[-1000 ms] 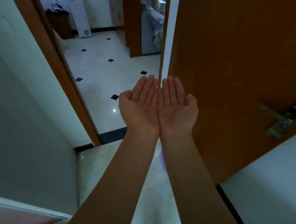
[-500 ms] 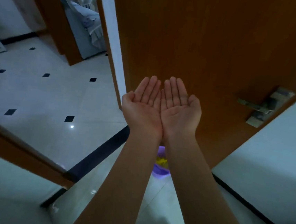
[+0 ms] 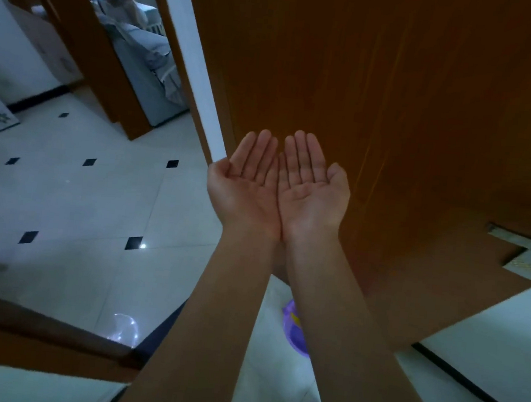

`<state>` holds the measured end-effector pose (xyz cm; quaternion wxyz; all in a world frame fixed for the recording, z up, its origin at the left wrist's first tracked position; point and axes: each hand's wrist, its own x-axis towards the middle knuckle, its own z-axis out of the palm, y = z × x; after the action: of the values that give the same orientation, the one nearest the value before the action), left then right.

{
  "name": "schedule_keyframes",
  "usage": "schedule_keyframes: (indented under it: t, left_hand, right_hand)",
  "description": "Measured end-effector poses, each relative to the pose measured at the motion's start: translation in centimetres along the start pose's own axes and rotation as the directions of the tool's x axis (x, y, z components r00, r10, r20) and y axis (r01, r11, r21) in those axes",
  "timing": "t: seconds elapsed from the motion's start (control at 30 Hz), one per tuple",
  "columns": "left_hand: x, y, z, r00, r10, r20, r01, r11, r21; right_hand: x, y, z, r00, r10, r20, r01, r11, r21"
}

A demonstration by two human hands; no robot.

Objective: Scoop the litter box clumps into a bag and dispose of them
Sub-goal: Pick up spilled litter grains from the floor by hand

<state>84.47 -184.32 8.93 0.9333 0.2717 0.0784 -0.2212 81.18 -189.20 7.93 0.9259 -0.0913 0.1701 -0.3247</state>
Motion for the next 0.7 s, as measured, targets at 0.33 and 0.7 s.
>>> schedule_keyframes:
  t: [0.33, 0.7]
  left_hand:
    - [9.5, -4.1, -0.1, 0.947, -0.307, 0.091, 0.294, 0.947, 0.131]
    - [17.0, -6.5, -3.6, 0.725, -0.685, 0.071, 0.64, 0.709, 0.296]
  right_hand:
    - [8.3, -0.1, -1.8, 0.938, -0.275, -0.209, 0.282, 0.959, 0.005]
    - [13.0, 3.8, -5.2, 0.701, -0.518, -0.49, 0.601, 0.799, 0.014]
